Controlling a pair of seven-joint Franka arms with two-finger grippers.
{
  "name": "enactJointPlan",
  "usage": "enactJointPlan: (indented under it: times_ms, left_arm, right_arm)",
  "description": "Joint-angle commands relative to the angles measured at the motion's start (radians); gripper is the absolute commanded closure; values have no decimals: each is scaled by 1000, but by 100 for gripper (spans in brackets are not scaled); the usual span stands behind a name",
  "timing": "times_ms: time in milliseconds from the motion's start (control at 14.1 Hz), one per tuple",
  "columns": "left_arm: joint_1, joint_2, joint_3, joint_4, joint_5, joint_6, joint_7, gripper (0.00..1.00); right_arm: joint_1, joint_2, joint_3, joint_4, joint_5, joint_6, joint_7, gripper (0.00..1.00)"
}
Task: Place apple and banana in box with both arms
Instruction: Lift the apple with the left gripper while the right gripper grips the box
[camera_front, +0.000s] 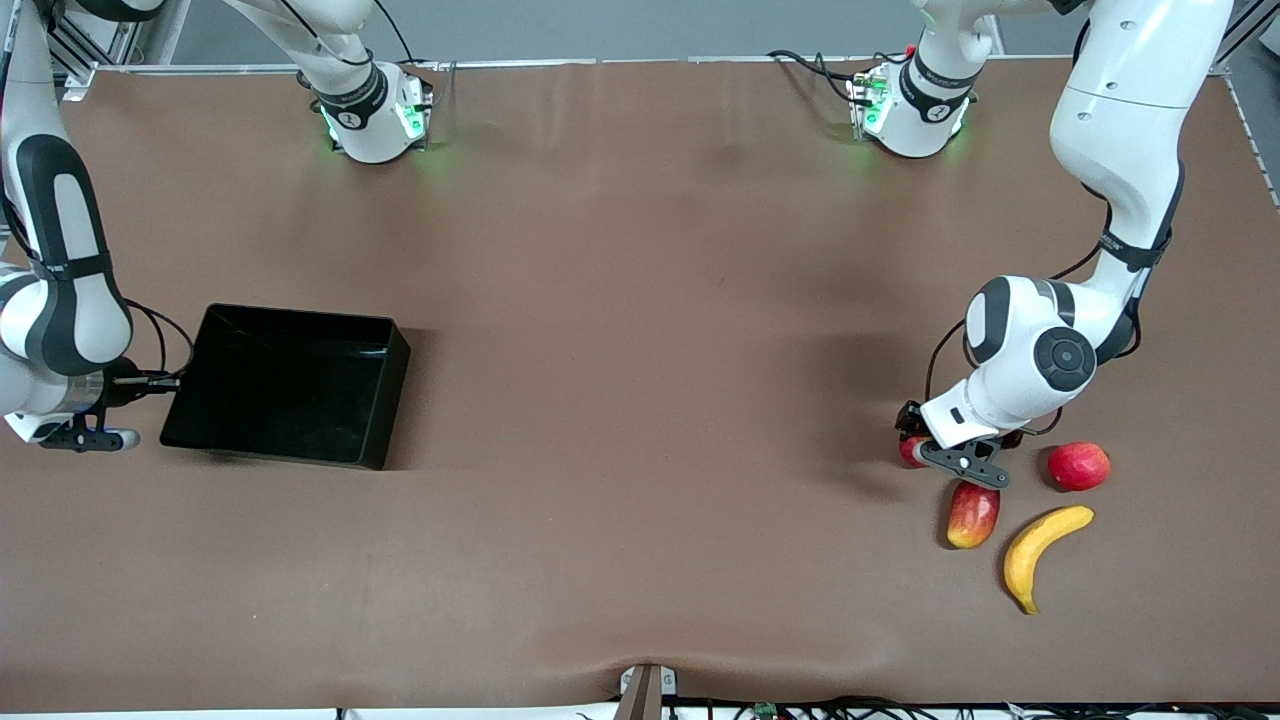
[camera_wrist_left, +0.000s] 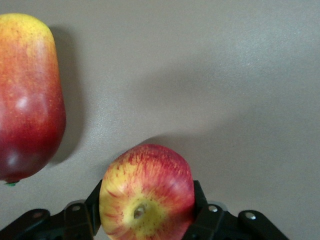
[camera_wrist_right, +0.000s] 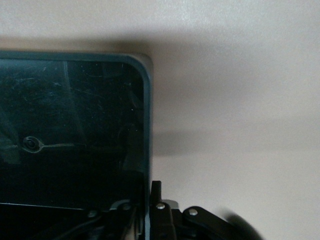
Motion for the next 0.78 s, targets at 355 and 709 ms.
enactJointPlan:
  times_ms: [355, 709]
  left_arm:
    - [-32, -105, -3, 8, 2, -99, -52, 100]
    - [-93, -193, -8, 11, 10, -238, -209, 100]
  right_arm:
    - [5, -43, 60, 93, 59, -185, -1, 100]
    - [94, -69, 86, 194, 138, -353, 128, 100]
